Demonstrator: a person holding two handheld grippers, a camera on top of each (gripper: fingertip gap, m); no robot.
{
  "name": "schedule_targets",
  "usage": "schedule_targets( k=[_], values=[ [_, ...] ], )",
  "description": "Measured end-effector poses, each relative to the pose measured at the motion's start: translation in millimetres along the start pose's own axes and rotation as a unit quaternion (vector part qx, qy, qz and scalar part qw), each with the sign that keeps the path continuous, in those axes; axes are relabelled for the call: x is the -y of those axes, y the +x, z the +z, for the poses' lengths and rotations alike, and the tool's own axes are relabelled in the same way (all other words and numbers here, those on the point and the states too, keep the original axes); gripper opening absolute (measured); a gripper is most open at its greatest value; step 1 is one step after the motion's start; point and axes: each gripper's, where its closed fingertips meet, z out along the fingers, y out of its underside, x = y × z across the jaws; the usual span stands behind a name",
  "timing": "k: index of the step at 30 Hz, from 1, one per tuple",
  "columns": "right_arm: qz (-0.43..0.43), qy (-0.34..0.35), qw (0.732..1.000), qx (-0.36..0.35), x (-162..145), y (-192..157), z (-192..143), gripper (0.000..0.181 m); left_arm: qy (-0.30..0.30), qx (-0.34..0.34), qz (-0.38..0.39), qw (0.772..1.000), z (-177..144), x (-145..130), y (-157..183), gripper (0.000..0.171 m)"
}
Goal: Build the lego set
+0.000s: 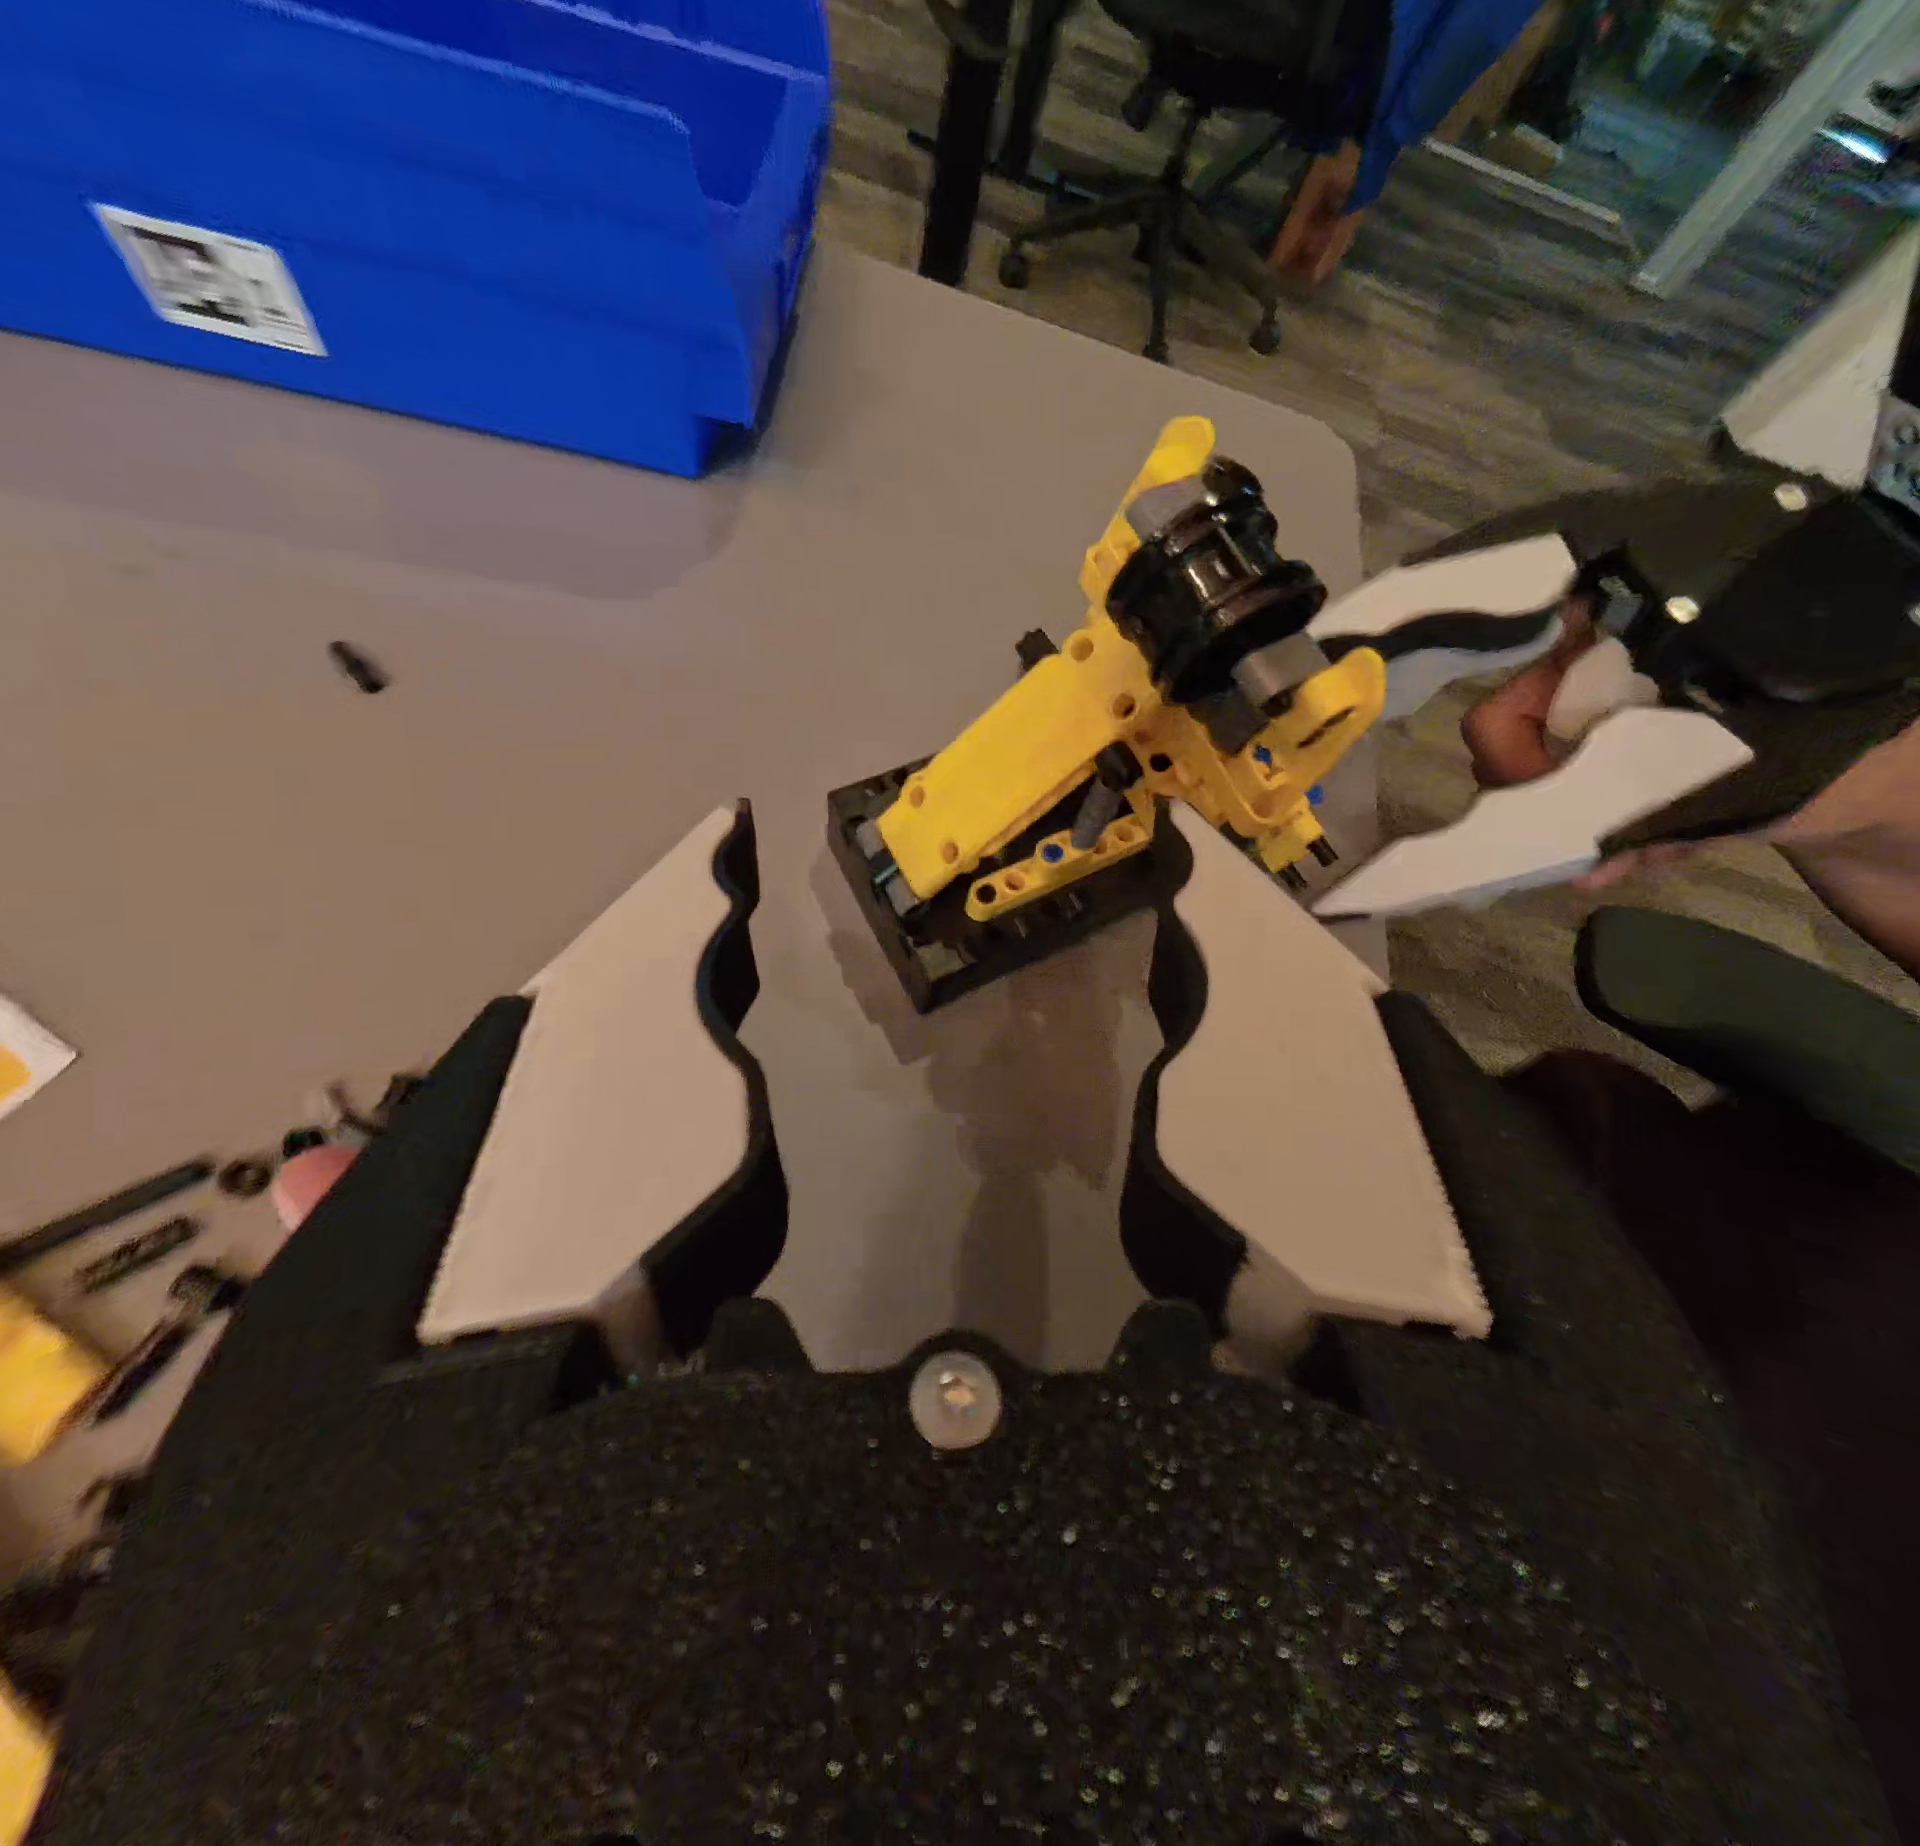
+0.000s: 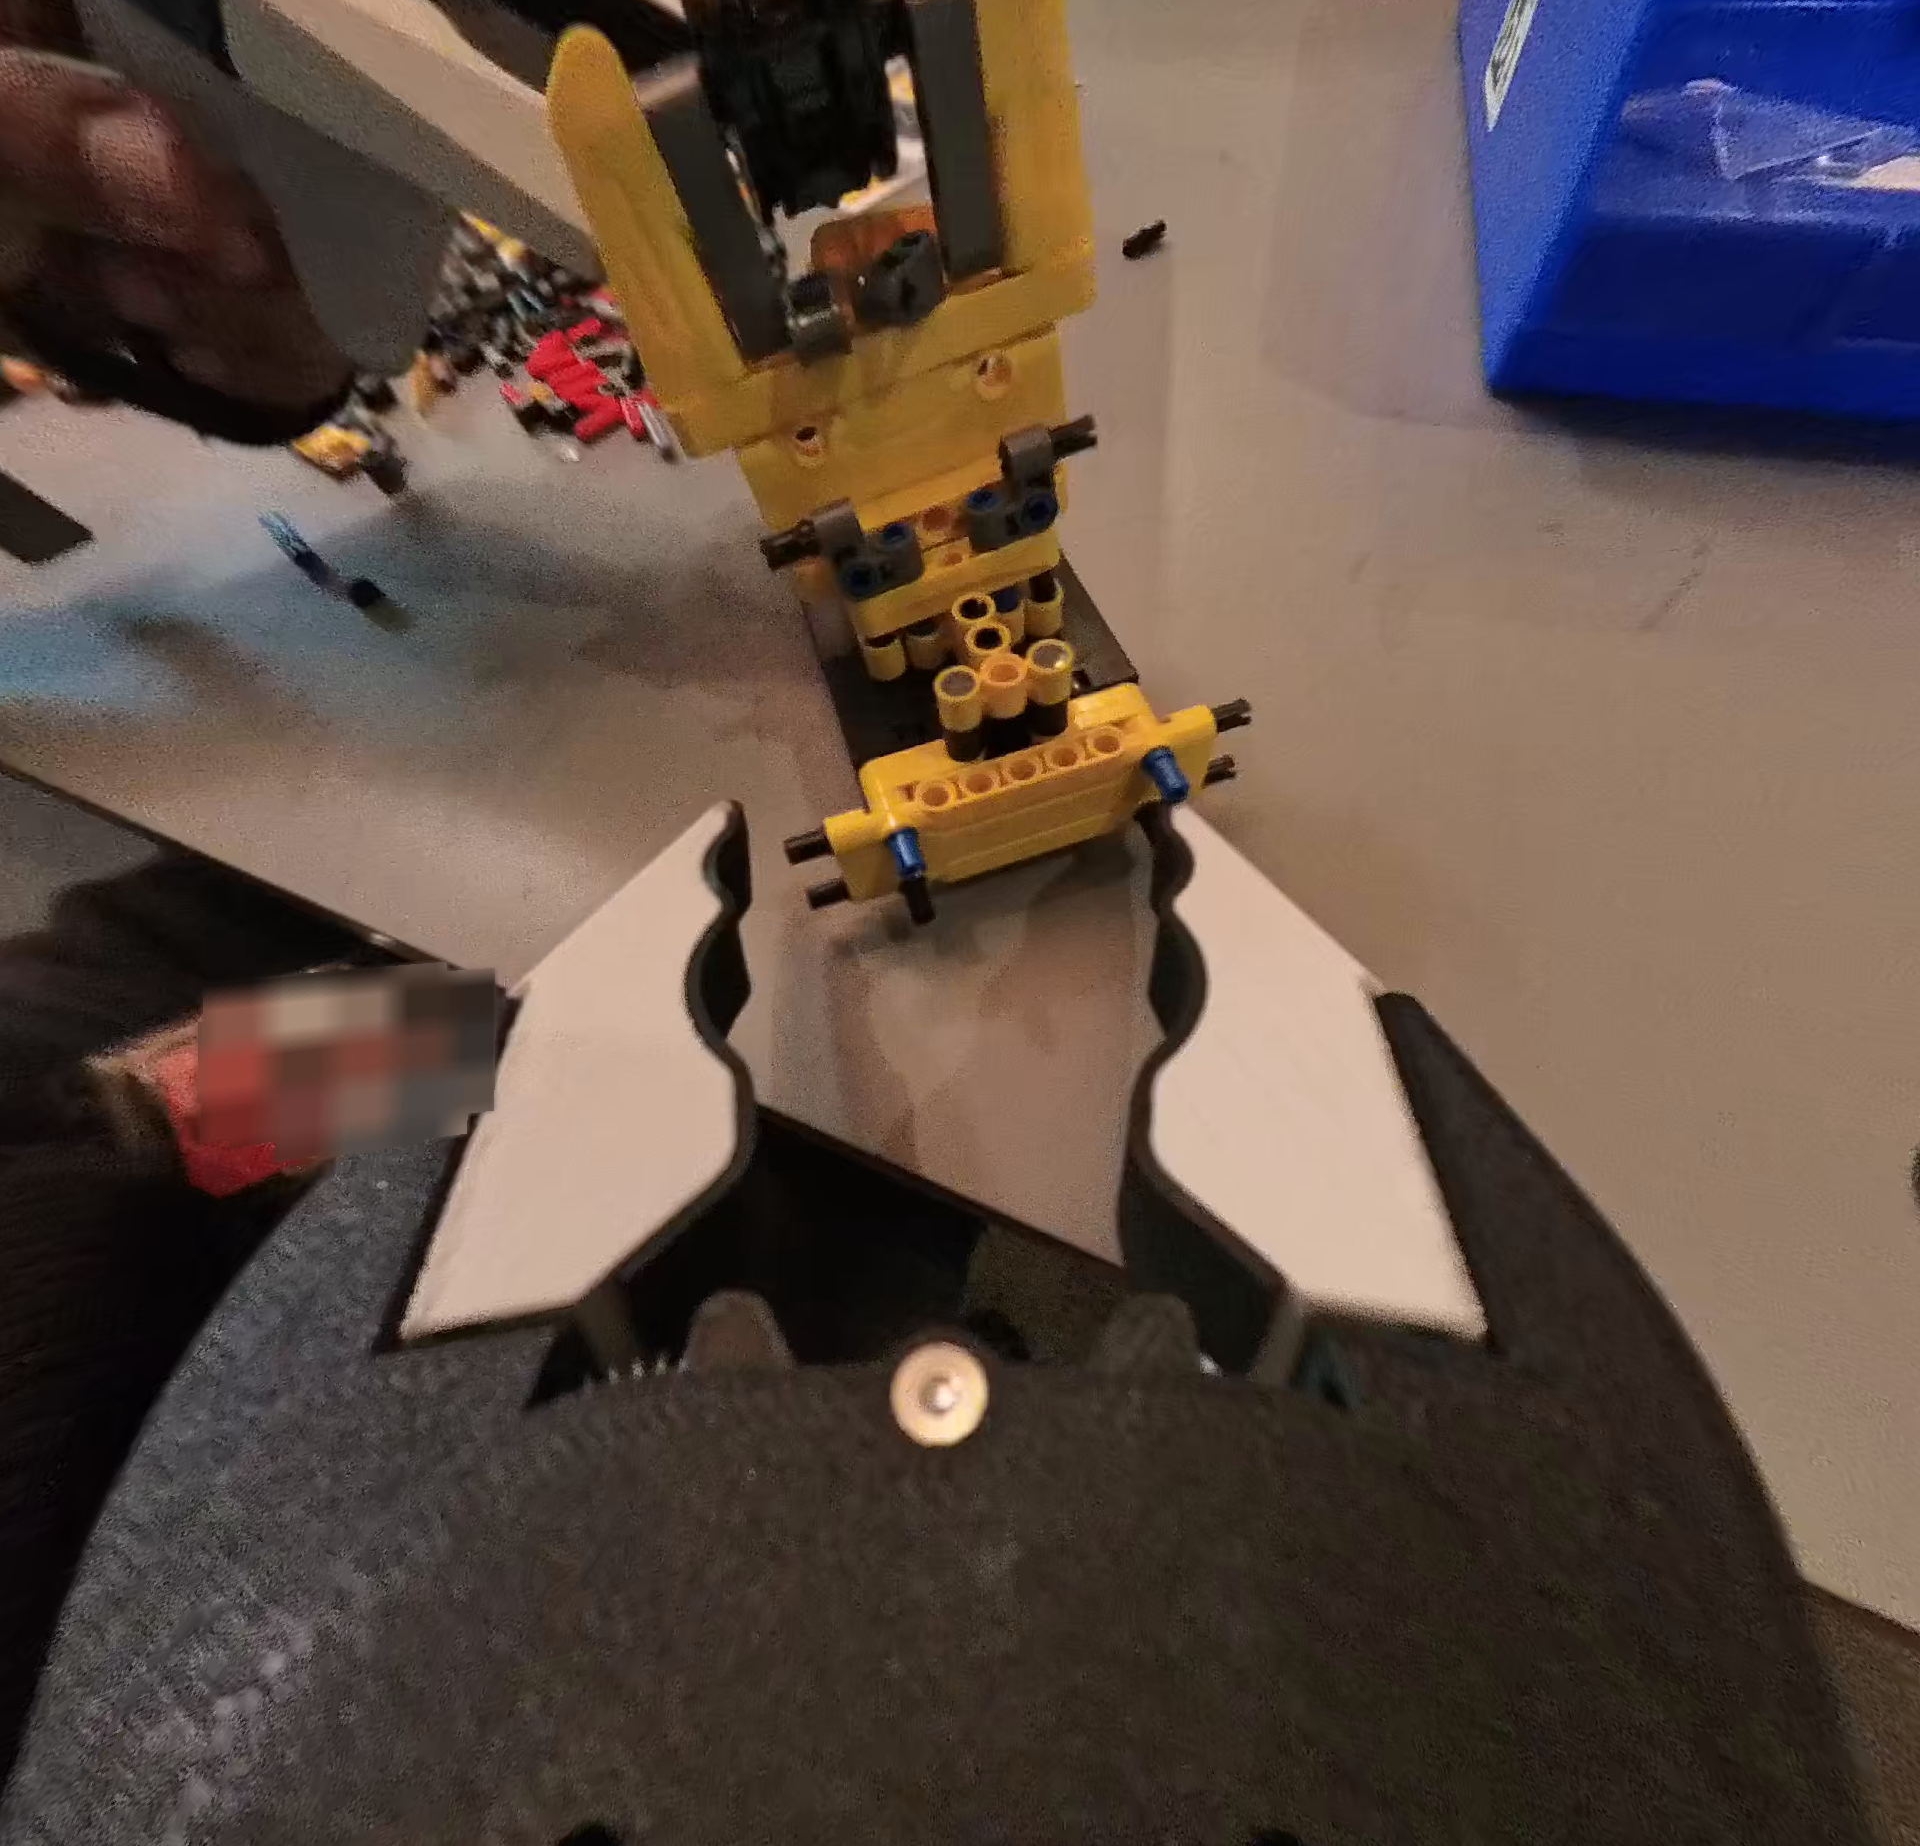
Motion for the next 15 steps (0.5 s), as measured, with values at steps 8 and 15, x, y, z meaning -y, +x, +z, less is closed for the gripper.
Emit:
schedule_targets(
  k=[8, 15],
  values=[
    [-0.05, -0.08, 0.995, 0.015, -2, 17, 4, 0.071, -0.086, -0.085, 0.023, 0.992, 20, -36, 29, 0.091],
    [-0.096, -0.134, 0.984, 0.065, 3, 32, 16, 0.066, -0.079, -0.118, 0.019, 0.99, 0, -52, 60, 0.093]
  ],
)
